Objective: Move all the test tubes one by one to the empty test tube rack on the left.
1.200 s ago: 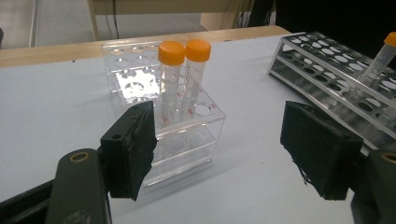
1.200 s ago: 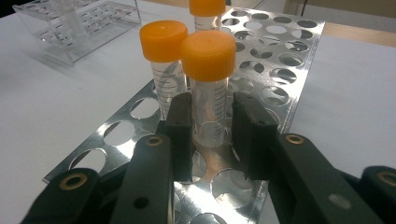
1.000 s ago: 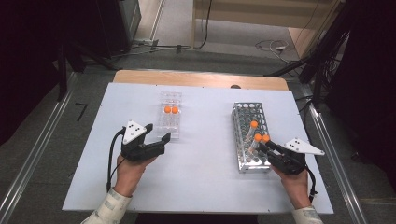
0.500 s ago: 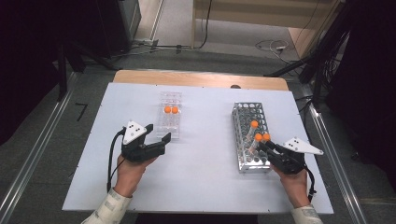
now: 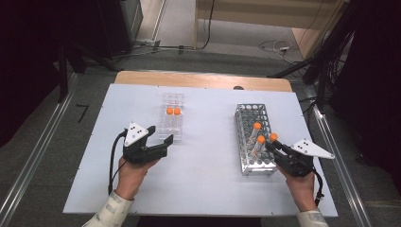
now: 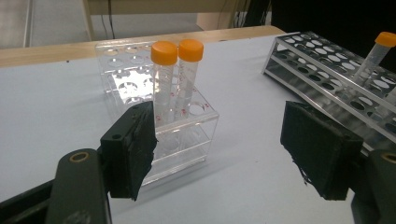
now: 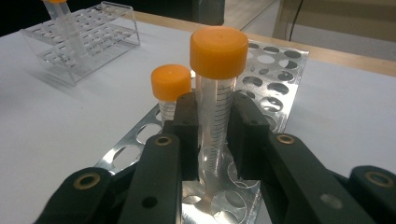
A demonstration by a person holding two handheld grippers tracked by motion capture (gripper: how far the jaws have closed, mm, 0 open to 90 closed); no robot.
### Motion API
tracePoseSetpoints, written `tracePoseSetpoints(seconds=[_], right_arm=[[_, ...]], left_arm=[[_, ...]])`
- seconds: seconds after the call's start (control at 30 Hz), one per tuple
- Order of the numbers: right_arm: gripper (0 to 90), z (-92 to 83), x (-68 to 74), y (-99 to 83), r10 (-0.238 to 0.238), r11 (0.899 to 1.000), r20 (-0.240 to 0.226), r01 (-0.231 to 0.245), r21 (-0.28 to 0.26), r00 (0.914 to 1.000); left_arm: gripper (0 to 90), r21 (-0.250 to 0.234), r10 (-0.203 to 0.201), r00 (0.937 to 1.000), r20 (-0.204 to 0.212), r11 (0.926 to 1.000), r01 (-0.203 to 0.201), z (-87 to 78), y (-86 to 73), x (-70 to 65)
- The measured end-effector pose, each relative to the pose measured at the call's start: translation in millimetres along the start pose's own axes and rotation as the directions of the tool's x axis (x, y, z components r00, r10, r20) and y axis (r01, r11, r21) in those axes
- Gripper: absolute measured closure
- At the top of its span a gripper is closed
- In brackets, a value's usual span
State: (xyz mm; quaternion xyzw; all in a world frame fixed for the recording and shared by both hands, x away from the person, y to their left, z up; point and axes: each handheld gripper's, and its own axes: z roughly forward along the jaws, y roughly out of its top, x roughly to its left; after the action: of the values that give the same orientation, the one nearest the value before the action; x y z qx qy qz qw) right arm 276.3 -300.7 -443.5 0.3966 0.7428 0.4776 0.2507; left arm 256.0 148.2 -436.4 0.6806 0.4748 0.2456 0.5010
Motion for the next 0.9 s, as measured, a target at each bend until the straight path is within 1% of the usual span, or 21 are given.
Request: tracePoseSetpoints(seconds=[0.07, 0.27, 0.57, 0.77, 0.9], right_arm=[[72.0, -1.3, 0.8, 1.4, -0.005, 1.000, 0.005, 0.005, -0.006, 1.0000], [72.1, -6.0, 0.4, 4.9, 0.003, 1.000, 0.008, -0.003, -0.022, 1.0000], [72.2, -15.7, 2.1, 12.3, 0.006, 0.998, 0.015, -0.005, -0.063, 0.9999], [72.3, -24.6, 1.5, 17.6, 0.012, 0.995, 0.013, -0.011, -0.098, 0.9998], [72.3, -30.8, 2.2, 20.7, 0.017, 0.994, 0.007, -0.016, -0.109, 0.9998]], left_arm=[[26.8, 0.000, 0.000, 1.0000, 0.002, 1.0000, 0.000, -0.2, 0.1, 0.1], [25.6, 0.009, 0.004, 1.0000, -0.001, 0.9999, -0.004, 0.6, -0.2, 0.7], [20.8, 0.028, 0.006, 0.9997, -0.025, 0.9996, -0.006, 3.6, -1.7, 2.4], [20.7, 0.024, 0.004, 0.9996, -0.026, 0.9997, -0.004, 3.1, -1.7, 2.4], [20.7, 0.024, 0.009, 0.9996, -0.026, 0.9997, -0.009, 2.5, -1.5, 2.5]])
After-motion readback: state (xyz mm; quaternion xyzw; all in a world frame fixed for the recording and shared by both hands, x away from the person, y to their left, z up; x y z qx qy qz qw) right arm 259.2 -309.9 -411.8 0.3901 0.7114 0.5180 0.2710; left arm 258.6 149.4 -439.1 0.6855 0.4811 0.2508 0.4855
